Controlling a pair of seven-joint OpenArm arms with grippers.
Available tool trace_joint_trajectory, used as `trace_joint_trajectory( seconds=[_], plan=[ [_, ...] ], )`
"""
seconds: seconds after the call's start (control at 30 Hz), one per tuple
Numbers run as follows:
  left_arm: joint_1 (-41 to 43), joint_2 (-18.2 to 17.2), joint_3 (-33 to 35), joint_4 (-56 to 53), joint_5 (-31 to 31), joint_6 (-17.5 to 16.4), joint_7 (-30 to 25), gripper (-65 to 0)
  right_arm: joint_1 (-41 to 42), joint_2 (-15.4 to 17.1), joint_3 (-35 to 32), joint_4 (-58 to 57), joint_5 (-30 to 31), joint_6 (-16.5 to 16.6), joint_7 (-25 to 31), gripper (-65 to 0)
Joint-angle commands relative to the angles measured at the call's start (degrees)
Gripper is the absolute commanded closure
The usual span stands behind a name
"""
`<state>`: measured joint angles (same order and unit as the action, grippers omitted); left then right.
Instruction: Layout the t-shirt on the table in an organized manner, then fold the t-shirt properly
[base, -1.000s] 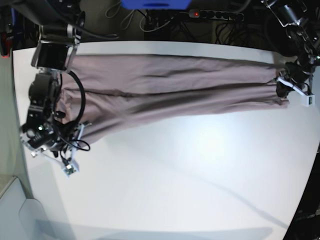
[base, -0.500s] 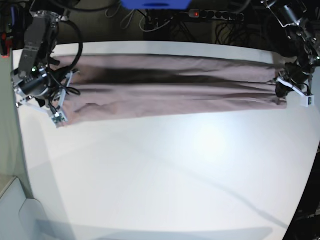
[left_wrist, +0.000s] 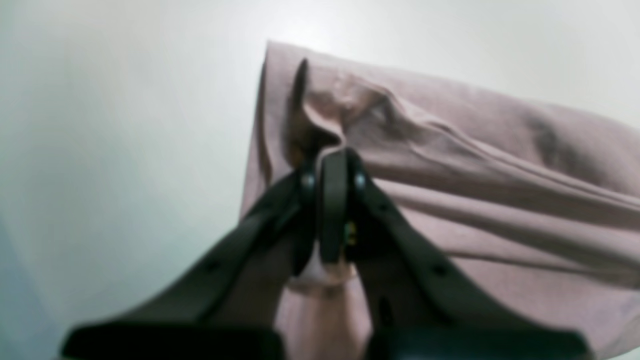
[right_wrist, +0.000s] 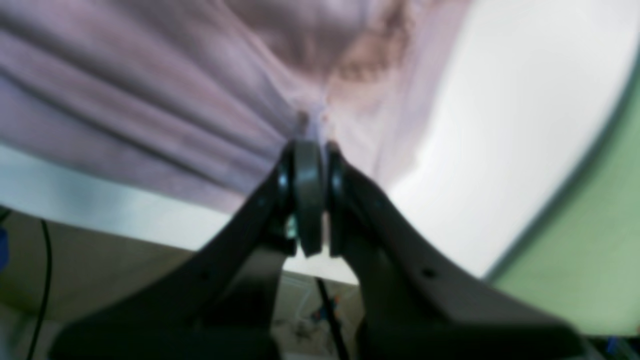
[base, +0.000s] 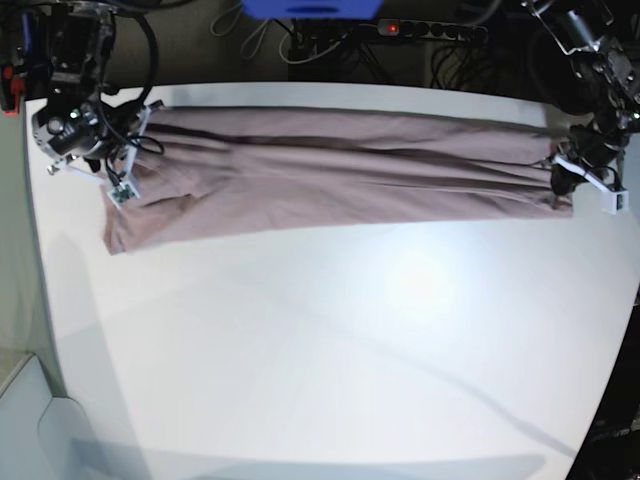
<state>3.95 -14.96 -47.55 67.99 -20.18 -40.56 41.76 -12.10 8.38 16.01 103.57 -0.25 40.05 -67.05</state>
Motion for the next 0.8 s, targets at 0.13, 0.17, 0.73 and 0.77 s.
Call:
trace_joint_trajectory(
  seconds=[0.13,0.17,0.73,0.77],
  plan=[
    [0.1,-0.6,-0.1,0.2,2.3,0.6,2.2,-10.9,0.4,0.5,0.4,-6.5,-0.8,-0.1,5.5,0.0],
    [0.1,-0.6,-0.1,0.2,2.3,0.6,2.2,-13.7,0.4,0.5,0.4,-7.7,-0.8,-0.1,6.3,0.0],
    [-0.3,-0.6,-0.1,7.3,2.2,0.6,7.3,-23.5,1.2,0.5,0.4,-12.4,-0.8,-0.1,9.1,0.0],
    [-0.3,-0.6,-0.1,8.5,2.2,0.6,8.1,-23.9,1.8,0.5,0.4,-13.1,-0.8,-0.1,9.1,0.0]
  ],
)
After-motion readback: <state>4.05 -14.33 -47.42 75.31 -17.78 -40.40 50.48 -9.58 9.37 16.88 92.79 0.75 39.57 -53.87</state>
